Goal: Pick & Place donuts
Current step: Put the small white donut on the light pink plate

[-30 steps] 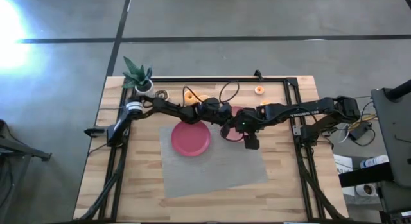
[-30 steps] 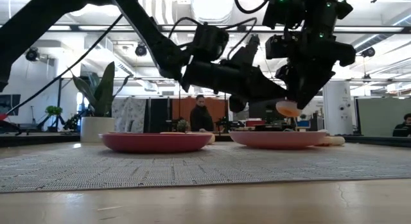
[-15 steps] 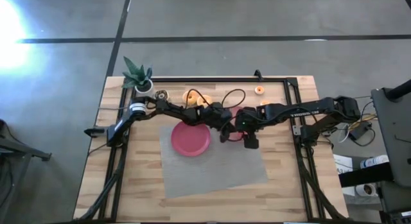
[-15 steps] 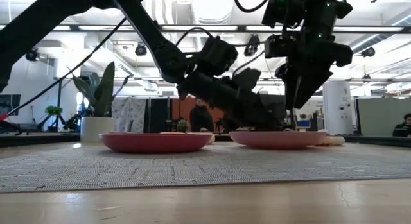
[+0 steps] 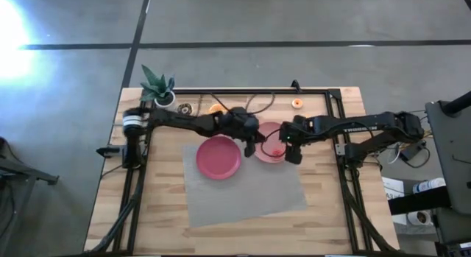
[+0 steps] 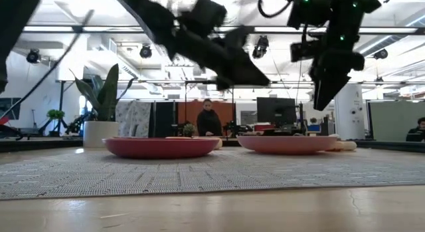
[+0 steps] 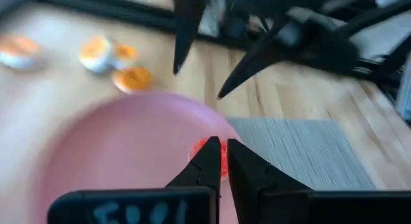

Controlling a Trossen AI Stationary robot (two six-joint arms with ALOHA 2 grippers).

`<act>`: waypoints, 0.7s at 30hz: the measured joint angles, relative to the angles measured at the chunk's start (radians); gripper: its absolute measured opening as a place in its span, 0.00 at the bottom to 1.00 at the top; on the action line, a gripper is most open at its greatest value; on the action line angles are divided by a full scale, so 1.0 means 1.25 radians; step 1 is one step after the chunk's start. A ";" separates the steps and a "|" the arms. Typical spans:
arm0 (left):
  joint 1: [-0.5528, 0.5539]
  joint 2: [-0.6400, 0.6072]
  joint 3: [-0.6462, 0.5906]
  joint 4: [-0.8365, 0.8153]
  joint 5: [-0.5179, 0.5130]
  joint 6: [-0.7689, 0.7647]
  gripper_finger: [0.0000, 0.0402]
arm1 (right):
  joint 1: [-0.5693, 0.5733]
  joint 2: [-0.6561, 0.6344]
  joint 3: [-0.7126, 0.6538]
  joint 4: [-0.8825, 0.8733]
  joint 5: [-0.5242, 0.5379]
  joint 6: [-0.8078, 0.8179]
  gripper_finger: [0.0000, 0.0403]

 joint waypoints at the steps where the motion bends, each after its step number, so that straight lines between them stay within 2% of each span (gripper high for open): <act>1: 0.000 -0.034 -0.018 -0.021 -0.030 0.007 0.01 | -0.009 -0.012 -0.015 -0.001 0.022 0.038 0.54; 3: 0.002 -0.104 -0.059 -0.054 -0.103 0.004 0.01 | -0.042 -0.029 -0.047 -0.005 0.050 0.121 0.54; 5: 0.007 -0.168 -0.106 -0.070 -0.135 -0.013 0.01 | -0.087 -0.036 -0.081 -0.015 0.021 0.193 0.54; 11: 0.029 -0.352 -0.233 -0.078 -0.139 -0.162 0.01 | -0.211 -0.042 -0.147 -0.025 -0.045 0.301 0.54; 16: 0.035 -0.473 -0.302 -0.077 -0.141 -0.310 0.01 | -0.332 -0.044 -0.154 -0.031 -0.070 0.428 0.48; 21: 0.030 -0.552 -0.335 -0.079 -0.140 -0.347 0.01 | -0.452 -0.041 -0.124 -0.012 -0.053 0.401 0.44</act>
